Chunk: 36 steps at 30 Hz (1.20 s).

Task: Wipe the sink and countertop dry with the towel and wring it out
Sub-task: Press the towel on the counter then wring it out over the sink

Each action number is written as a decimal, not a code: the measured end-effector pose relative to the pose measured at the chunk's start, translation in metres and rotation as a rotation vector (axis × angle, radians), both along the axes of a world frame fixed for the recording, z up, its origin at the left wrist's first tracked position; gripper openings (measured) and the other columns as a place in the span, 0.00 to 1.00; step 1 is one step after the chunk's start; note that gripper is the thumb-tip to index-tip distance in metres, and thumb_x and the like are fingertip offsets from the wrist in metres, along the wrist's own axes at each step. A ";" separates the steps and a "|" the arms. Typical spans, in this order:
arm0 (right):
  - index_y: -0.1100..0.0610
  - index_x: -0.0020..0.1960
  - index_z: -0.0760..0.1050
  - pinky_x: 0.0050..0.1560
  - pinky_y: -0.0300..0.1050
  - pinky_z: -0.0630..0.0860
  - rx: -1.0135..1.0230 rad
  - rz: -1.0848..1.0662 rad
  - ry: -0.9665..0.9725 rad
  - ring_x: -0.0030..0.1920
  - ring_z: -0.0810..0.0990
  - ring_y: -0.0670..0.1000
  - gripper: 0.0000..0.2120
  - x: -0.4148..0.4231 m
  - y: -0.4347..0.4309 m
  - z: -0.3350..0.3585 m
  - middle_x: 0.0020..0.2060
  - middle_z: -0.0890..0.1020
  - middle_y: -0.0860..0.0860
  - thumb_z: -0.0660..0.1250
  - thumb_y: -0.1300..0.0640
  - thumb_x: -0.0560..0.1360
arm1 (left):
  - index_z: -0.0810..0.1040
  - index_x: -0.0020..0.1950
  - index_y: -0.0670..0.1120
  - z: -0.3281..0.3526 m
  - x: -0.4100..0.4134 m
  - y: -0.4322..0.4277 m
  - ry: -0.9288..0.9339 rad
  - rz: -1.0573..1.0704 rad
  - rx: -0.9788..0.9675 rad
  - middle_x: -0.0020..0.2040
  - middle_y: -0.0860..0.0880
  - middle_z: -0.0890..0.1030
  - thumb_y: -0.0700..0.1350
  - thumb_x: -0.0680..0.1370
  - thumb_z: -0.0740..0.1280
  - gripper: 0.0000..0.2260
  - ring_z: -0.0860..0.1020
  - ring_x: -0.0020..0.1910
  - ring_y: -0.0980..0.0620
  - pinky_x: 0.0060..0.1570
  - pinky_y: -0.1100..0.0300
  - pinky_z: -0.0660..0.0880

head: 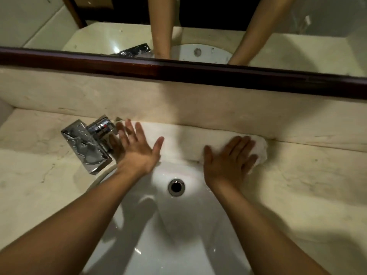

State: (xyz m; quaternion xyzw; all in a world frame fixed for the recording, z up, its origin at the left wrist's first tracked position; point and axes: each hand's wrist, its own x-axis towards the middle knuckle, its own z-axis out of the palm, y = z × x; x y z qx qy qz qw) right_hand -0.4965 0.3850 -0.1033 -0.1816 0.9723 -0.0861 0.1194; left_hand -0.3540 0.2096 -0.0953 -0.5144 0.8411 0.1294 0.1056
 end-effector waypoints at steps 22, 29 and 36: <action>0.58 0.83 0.37 0.81 0.58 0.38 0.079 -0.036 -0.008 0.82 0.35 0.53 0.45 -0.184 0.282 0.014 0.83 0.39 0.54 0.44 0.28 0.80 | 0.36 0.83 0.41 0.001 -0.191 0.253 0.028 -0.279 -0.027 0.83 0.39 0.37 0.77 0.75 0.41 0.50 0.29 0.80 0.41 0.70 0.23 0.37; 0.58 0.83 0.41 0.81 0.59 0.40 0.034 -0.070 0.042 0.83 0.39 0.53 0.44 -0.147 0.339 0.007 0.83 0.44 0.55 0.46 0.29 0.80 | 0.39 0.84 0.42 0.008 -0.148 0.309 0.097 -0.326 -0.010 0.83 0.37 0.38 0.76 0.76 0.39 0.48 0.31 0.81 0.40 0.73 0.25 0.40; 0.55 0.83 0.36 0.82 0.55 0.40 0.154 -0.026 0.018 0.82 0.34 0.50 0.42 -0.055 0.461 0.014 0.83 0.39 0.52 0.39 0.29 0.81 | 0.45 0.84 0.41 0.015 -0.066 0.413 0.004 -0.434 0.054 0.83 0.35 0.43 0.75 0.78 0.40 0.47 0.37 0.82 0.38 0.73 0.24 0.45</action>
